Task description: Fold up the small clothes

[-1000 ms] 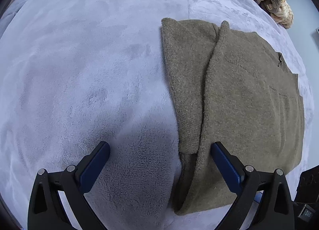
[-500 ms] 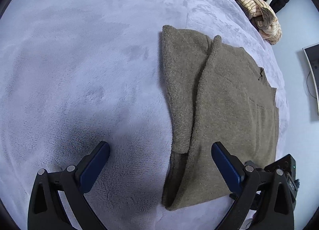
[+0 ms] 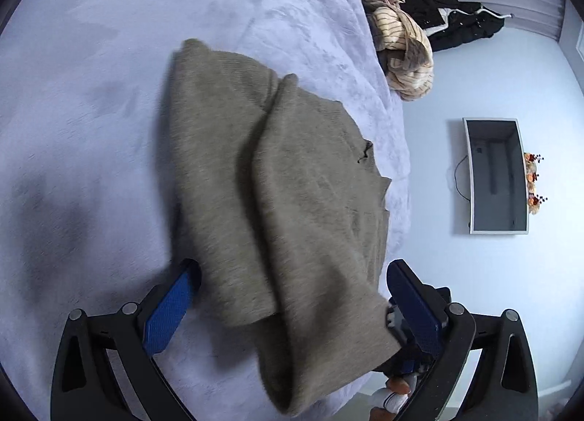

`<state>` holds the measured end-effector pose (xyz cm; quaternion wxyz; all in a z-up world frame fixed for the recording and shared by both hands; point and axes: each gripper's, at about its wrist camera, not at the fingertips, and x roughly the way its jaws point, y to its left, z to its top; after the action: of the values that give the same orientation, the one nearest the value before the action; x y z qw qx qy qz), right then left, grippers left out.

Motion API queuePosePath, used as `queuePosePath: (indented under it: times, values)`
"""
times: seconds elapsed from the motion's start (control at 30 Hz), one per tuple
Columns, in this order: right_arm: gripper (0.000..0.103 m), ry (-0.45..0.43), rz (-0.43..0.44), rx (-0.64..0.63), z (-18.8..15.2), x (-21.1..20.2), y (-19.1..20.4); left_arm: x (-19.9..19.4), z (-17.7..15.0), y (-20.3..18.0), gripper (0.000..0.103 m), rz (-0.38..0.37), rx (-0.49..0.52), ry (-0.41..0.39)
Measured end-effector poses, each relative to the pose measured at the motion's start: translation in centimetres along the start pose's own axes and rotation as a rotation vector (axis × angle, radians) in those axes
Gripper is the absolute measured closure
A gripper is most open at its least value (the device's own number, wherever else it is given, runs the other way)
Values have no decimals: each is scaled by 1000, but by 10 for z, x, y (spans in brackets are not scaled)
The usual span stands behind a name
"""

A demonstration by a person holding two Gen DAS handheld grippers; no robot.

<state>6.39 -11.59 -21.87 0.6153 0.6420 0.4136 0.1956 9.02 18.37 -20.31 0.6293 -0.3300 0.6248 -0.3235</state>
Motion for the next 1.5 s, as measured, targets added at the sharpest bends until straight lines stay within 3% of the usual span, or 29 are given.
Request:
queuePosePath:
  times: [0.07, 0.3, 0.4, 0.47, 0.5, 0.53, 0.63, 0.67, 0.77, 0.8, 0.83, 0.93, 1.03, 1.17, 1.3, 1.5]
  values:
    - [93, 12, -20, -5, -3, 7, -1, 14, 8, -11, 2, 1, 26, 19]
    - [93, 45, -91, -14, -7, 11, -10, 62, 19, -13, 2, 135, 46, 108]
    - [89, 108, -241, -73, -8, 16, -3, 65, 16, -13, 9, 192, 75, 111]
    - [77, 195, -392, -143, -14, 21, -2, 67, 14, -14, 14, 233, 102, 114]
    - [65, 225, -445, -177, -18, 22, 0, 69, 13, -15, 17, 257, 113, 117]
    - [60, 245, -488, -212, -20, 22, 3, 70, 13, -16, 18, 273, 122, 117]
    - [60, 229, -551, -308, -17, 6, 21, 73, 10, -21, 24, 323, 150, 103]
    - [60, 191, -565, -329, -11, -1, 28, 74, 10, -22, 33, 352, 158, 96]
    - [69, 66, -639, -380, 17, -22, 44, 73, 9, -22, 61, 402, 145, 70]
    - [91, 31, -678, -400, 29, -26, 49, 72, 10, -22, 74, 383, 127, 56]
    - [96, 4, -716, -426, 40, -27, 54, 70, 10, -23, 76, 372, 116, 43]
    - [96, -19, -794, -514, 62, -23, 60, 67, 8, -33, 78, 408, 130, -11]
    - [96, 84, -892, -519, 79, -3, 29, 66, 4, -47, 79, 417, 132, -47]
    - [97, 101, -865, -522, 87, 1, 14, 63, 2, -71, 80, 349, 102, -96]
    - [97, 144, -745, -467, 95, -29, 10, 56, -1, -101, 80, 299, 103, -137]
    - [94, 113, -636, -422, 97, -75, 3, 89, -4, -178, 80, 255, 205, -118]
